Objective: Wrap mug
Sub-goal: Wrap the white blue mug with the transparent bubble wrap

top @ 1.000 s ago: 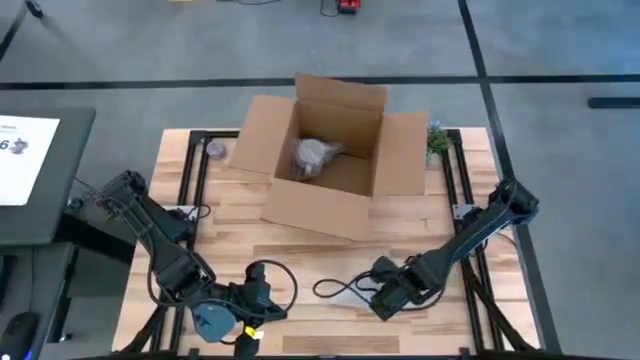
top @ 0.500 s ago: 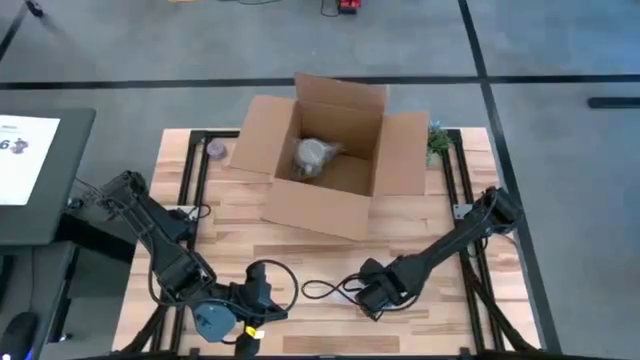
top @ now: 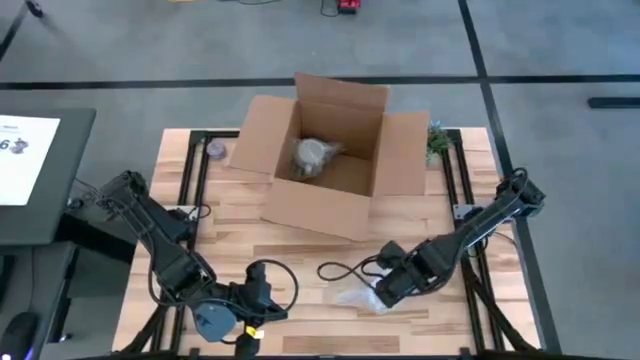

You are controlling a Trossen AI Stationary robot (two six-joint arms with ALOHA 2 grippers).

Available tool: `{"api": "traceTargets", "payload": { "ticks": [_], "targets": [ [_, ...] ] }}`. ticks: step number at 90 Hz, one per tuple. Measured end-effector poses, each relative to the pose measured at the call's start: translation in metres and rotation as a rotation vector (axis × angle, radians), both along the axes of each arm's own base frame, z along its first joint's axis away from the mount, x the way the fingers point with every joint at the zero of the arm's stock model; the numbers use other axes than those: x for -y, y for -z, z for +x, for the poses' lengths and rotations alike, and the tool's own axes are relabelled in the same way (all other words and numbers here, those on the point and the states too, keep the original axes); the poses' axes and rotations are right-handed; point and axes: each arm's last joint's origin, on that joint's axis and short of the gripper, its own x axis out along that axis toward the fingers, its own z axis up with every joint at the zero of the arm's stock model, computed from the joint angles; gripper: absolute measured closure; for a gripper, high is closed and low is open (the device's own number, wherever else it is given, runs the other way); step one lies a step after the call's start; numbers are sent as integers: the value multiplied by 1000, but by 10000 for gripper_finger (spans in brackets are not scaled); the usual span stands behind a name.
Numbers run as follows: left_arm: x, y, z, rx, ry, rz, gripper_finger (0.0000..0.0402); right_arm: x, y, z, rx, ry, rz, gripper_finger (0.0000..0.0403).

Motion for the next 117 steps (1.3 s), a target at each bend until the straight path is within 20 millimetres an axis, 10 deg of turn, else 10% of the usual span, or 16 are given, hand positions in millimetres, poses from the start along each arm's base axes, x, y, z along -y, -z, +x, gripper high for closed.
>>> {"api": "traceTargets", "payload": {
  "ticks": [45, 89, 117],
  "targets": [
    [1, 0, -1, -1, 4, 1, 402, -20, 81, 30, 5, -40, -45, 403],
    [1, 0, -1, -1, 8, 8, 402, -30, -17, 41, 121, -190, -7, 403],
    [1, 0, -1, 0, 9, 8, 402, -35, 23, 64, 48, -248, -26, 403]
  ]
}}
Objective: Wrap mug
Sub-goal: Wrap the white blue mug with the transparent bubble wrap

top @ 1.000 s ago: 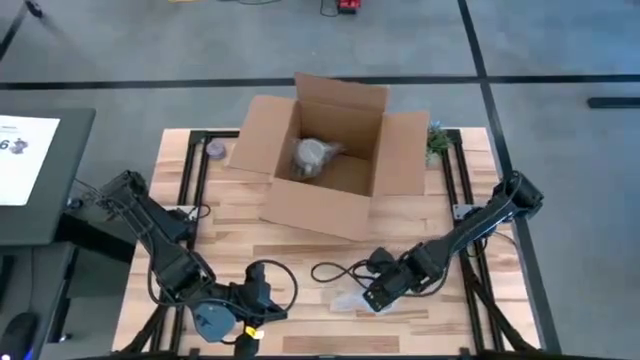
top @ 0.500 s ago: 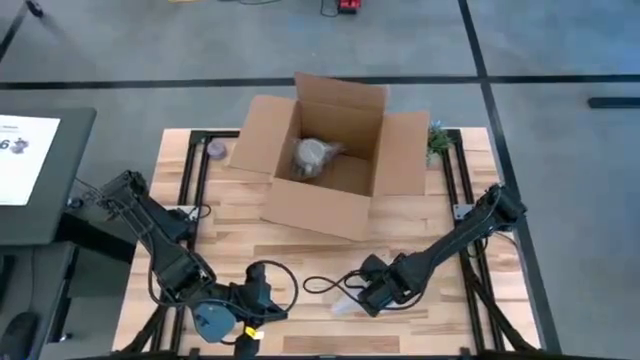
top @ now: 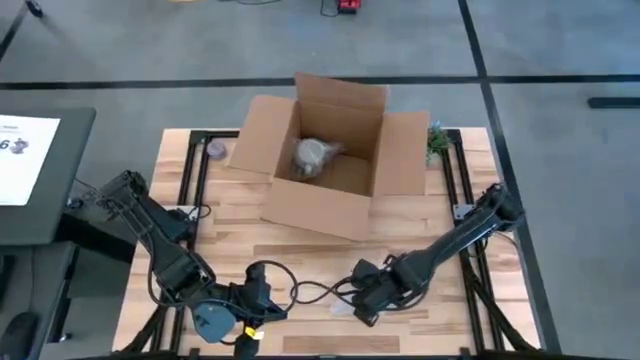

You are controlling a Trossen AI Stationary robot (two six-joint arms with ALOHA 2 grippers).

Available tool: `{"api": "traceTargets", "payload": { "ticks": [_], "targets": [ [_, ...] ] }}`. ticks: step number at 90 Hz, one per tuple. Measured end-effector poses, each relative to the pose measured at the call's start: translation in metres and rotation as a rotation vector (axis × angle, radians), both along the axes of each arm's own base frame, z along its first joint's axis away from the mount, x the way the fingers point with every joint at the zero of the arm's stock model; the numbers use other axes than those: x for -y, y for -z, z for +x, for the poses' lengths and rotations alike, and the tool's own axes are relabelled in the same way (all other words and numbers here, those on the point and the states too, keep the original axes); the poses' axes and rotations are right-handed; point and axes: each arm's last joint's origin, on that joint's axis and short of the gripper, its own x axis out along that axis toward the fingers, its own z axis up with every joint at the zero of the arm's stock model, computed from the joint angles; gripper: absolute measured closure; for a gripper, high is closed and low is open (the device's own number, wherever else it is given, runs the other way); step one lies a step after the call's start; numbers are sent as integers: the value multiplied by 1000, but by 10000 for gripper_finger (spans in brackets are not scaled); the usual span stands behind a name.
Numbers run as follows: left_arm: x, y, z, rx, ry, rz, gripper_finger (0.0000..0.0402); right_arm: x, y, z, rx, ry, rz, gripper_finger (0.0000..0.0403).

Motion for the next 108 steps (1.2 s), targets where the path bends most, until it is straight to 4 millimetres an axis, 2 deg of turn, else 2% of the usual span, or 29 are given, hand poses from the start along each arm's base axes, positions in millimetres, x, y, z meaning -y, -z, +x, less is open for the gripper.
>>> {"api": "traceTargets", "payload": {
  "ticks": [18, 34, 48, 67, 81, 90, 100, 108],
  "targets": [
    [0, 0, 0, 0, 0, -1, 402, -4, 47, 17, -130, -47, -3, 403],
    [1, 0, 0, -1, 3, -4, 402, -10, 62, 16, -174, -67, -35, 403],
    [1, 0, -1, -1, 4, -5, 402, -6, 38, 4, -166, -62, -28, 403],
    [1, 0, -1, 0, 5, -3, 402, 10, -33, -23, -27, -49, 51, 403],
    [1, 0, -1, -1, 5, -3, 402, 14, -57, -35, 63, 46, 61, 399],
    [1, 0, -1, -1, 7, -3, 402, 11, -57, -37, 61, 89, 71, 383],
    [1, 0, -1, -1, 8, -3, 402, 2, -37, -29, 12, 98, 46, 369],
    [1, 0, -1, -1, 8, -3, 402, -4, -16, -21, -51, 95, 29, 375]
  ]
}}
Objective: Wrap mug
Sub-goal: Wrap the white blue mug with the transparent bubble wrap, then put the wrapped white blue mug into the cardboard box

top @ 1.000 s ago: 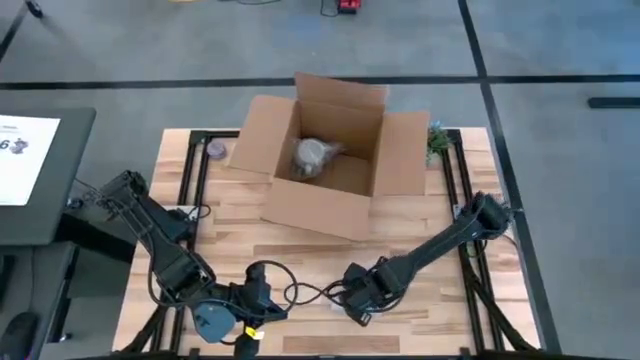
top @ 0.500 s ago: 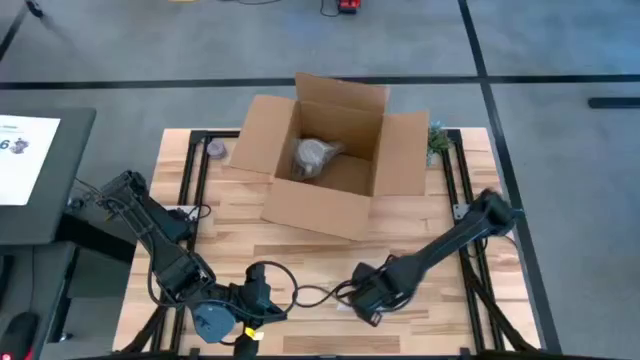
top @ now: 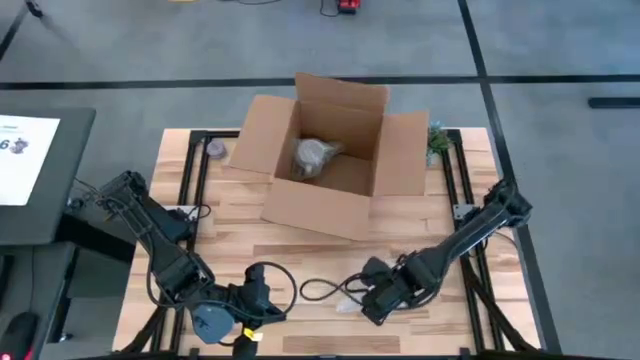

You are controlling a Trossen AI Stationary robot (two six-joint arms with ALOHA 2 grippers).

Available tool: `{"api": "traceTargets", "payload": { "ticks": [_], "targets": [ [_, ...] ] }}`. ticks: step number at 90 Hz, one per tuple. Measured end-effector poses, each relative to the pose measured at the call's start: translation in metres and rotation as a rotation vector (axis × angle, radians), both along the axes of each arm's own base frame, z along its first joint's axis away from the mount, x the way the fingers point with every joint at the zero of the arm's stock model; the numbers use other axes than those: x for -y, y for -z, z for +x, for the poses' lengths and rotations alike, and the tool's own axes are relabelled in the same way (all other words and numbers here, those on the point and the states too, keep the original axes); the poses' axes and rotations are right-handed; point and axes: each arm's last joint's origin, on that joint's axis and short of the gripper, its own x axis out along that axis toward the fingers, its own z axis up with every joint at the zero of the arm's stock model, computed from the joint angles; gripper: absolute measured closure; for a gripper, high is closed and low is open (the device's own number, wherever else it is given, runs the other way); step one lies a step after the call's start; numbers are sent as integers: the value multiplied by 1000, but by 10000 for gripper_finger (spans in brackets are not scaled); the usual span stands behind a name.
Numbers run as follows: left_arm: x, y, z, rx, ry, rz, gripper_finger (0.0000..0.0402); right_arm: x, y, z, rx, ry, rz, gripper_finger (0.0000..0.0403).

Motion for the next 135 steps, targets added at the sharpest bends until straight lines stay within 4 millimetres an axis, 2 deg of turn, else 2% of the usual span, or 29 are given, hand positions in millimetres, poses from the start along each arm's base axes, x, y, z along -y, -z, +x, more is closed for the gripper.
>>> {"api": "traceTargets", "payload": {
  "ticks": [11, 19, 30, 38, 50, 65, 76, 88, 103, 110, 124, 135],
  "targets": [
    [0, 0, 0, 0, 0, 0, 402, -4, 34, 12, -100, -12, -38, 398],
    [0, 0, 0, 0, 0, 0, 402, -6, 54, 19, -154, -27, -49, 399],
    [0, 0, 0, -1, -2, -3, 402, -8, 72, 26, -190, -80, -57, 402],
    [0, 0, 0, -1, -2, -5, 402, -7, 74, 26, -198, -104, -64, 401],
    [0, 0, 0, -1, -2, -5, 402, 0, 54, 21, -165, -86, -45, 402],
    [0, 0, 0, 0, 0, -3, 402, 11, -1, 0, -55, -81, 0, 402],
    [0, 0, 0, -1, 0, -2, 402, 11, -26, -12, 53, -39, 9, 396],
    [2, 0, -2, 0, 7, 0, 402, 6, -45, -17, 170, -19, 78, 353],
    [2, 0, -2, -1, 10, 5, 402, -8, -38, -17, 206, -98, 57, 268],
    [2, 0, -2, -1, 9, 6, 402, -16, -37, -24, 198, -169, 31, 227],
    [1, 0, -2, 4, -1, 12, 402, -35, -14, -29, 115, -320, -40, 159],
    [1, 0, -1, 6, -4, 12, 402, -51, 16, -24, 64, -471, -97, 140]
  ]
}}
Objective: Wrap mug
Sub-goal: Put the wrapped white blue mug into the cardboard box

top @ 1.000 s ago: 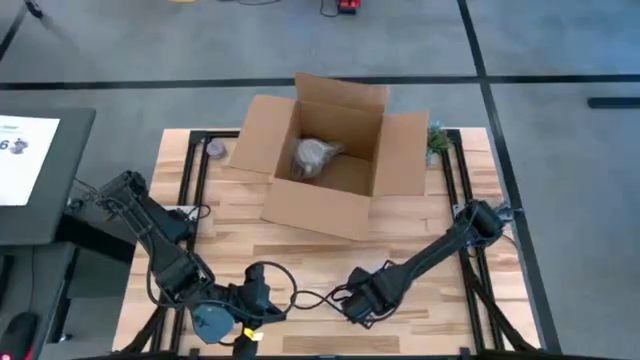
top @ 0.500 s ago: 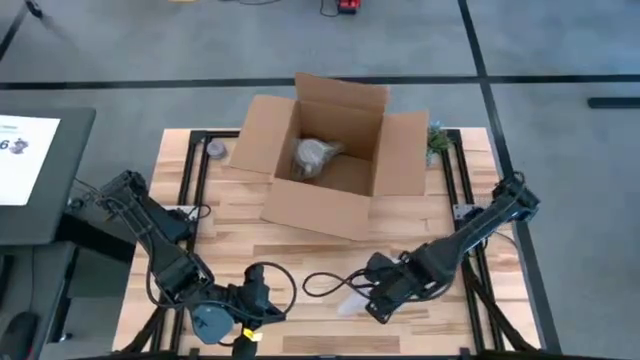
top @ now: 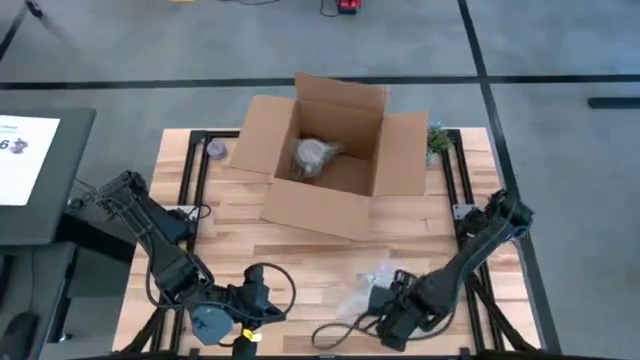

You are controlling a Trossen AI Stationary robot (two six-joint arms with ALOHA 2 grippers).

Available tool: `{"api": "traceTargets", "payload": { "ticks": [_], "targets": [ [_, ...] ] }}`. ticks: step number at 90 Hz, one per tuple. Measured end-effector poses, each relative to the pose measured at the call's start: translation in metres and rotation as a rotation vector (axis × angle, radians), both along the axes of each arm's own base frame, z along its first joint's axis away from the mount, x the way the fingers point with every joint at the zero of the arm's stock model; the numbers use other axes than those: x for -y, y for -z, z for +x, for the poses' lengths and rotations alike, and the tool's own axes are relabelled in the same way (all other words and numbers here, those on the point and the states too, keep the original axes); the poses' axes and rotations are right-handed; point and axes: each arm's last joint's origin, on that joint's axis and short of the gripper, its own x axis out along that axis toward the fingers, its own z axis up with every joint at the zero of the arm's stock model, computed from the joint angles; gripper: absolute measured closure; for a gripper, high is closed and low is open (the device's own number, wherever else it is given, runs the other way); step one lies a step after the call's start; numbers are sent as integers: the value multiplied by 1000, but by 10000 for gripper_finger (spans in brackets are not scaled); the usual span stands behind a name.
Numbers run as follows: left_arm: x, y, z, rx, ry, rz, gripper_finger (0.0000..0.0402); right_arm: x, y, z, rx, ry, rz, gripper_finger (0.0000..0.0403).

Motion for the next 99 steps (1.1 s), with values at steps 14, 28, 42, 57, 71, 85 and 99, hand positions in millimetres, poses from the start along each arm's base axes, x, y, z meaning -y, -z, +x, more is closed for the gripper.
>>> {"api": "traceTargets", "payload": {
  "ticks": [14, 28, 42, 57, 71, 85, 99],
  "targets": [
    [0, 0, 0, 1, -1, -1, 402, -8, 38, 7, -92, -36, -105, 151],
    [0, 0, 0, 1, -1, -1, 402, -7, 57, 13, -122, -71, -161, 209],
    [0, 0, 0, 1, -2, 0, 402, 0, 56, 19, -96, -67, -187, 331],
    [0, 0, 0, 1, -2, 0, 402, 8, 51, 26, -84, -94, -183, 378],
    [0, 0, 0, 0, 1, 1, 402, 12, 31, 27, -14, -85, -172, 377],
    [7, 1, -7, -14, 52, 1, 402, 2, 4, 23, 133, -169, -89, 378],
    [22, 13, -22, -45, 169, 25, 402, -4, -13, 22, 233, -177, -9, 378]
  ]
}}
